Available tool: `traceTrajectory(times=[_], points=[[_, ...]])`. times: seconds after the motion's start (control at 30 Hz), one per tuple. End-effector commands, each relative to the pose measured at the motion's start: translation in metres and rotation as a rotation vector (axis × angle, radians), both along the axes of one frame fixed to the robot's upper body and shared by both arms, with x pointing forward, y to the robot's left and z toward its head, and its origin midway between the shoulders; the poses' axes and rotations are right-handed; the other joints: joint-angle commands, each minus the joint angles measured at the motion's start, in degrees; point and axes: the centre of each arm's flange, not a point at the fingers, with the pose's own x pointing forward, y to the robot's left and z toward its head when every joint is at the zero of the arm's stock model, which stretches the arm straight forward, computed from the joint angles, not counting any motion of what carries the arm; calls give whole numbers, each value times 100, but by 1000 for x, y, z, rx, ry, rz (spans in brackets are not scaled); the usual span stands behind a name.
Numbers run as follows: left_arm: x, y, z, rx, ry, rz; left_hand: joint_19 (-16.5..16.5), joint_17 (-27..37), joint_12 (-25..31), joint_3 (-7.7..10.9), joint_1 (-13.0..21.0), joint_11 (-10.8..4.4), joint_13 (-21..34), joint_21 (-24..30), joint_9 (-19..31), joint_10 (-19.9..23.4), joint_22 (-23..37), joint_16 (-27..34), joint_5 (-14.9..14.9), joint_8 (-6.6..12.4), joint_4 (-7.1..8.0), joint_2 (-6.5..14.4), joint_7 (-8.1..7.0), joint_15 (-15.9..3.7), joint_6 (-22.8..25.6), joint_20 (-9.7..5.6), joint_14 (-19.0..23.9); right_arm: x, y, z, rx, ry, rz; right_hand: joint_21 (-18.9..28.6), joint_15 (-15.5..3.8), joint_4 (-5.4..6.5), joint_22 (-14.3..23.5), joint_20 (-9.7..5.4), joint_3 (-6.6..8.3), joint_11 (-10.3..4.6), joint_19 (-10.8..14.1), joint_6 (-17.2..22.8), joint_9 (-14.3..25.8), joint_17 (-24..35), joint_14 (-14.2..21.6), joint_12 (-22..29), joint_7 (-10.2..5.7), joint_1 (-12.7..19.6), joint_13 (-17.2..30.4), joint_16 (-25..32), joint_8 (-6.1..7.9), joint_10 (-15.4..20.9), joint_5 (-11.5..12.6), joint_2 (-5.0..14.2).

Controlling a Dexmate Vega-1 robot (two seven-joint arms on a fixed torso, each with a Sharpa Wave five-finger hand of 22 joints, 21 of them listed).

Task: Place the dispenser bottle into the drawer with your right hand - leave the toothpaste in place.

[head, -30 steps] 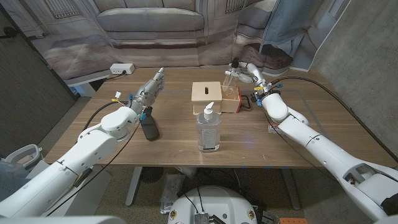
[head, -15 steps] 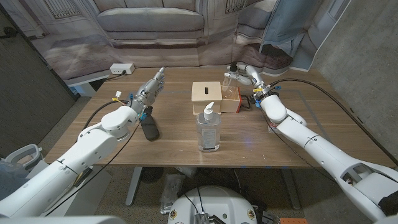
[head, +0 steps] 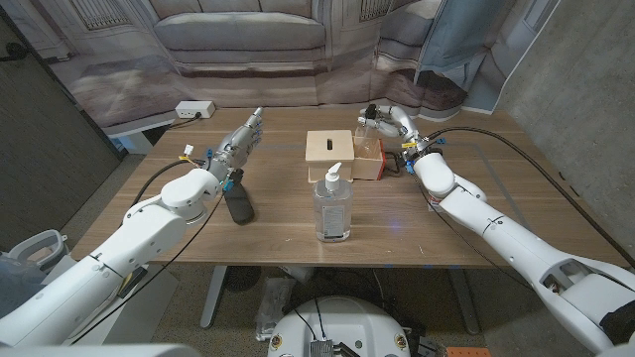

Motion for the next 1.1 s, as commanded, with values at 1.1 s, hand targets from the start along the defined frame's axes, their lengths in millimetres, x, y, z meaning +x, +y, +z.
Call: traceTrajectory(times=[1.1], points=[[9,4,0,-1,20,-8,9,18,-7,-78,60,19,21,12,27,-13,12,-3,-23,-9,-1,17,4,3,10,-67,-12,6,0,-19,57,-8,11,115,-629,13,36,-601,94,-75,65,302,13,-3,185,70,-50,670,1,58,53,358,2,668]])
